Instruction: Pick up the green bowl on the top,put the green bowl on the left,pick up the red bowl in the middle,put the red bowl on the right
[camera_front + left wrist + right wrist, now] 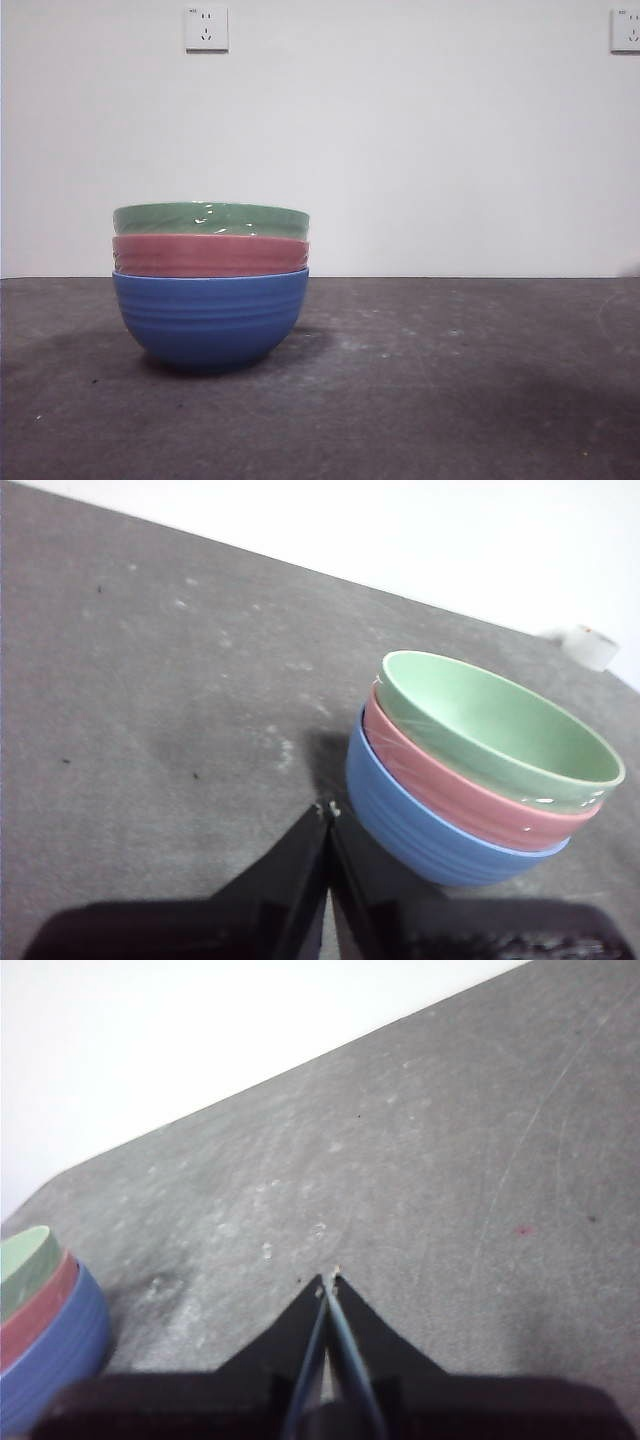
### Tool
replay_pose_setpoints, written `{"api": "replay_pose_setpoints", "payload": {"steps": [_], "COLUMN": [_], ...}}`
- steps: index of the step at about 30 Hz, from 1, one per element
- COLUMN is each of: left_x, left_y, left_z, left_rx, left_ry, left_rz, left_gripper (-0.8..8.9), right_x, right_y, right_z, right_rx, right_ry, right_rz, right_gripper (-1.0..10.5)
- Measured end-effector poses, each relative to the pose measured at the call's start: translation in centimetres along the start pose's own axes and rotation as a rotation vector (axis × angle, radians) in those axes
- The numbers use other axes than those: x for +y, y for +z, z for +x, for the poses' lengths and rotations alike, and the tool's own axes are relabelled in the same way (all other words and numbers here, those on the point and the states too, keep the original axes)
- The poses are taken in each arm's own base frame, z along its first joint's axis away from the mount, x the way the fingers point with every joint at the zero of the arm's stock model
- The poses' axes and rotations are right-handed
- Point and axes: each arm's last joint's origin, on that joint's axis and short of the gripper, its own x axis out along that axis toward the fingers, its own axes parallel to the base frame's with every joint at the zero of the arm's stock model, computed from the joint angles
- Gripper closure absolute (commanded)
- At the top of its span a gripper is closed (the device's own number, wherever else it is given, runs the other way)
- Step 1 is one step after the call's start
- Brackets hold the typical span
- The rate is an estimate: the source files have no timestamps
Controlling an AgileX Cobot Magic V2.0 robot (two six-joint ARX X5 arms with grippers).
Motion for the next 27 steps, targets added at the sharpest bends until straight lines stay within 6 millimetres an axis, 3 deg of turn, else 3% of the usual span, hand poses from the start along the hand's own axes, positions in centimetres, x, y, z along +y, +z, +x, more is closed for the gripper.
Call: {"api": "replay_pose_setpoints", "payload": {"steps": [6, 13, 20, 27], "left_x": [-0.4, -2.1, -3.1, -4.1], "left_y": [0.7, 4.8, 8.4, 12.3], "left_z": [-0.3, -1.2, -0.1, 1.9], "left_rx": [0.003, 0.009, 0.100, 0.273], "left_ry": [0.001, 0.009, 0.012, -0.117], "left_rz": [-0.071, -0.081, -0.034, 0.059], "left_gripper": [8.21, 8.21, 8.21, 8.21], "right_x": [0.5, 2.4, 4.1, 5.6], "right_y": [1.0, 5.3, 9.2, 12.5], "right_z": [-0.2, -0.6, 0.5, 2.1], "right_rx": [0.016, 0.040, 0.132, 0.257], "right_ry": [-0.008, -0.018, -0.053, 0.003], "right_rz": [0.024, 0.012, -0.049, -0.162], "right_gripper": [9.6, 9.6, 9.5, 9.5]}}
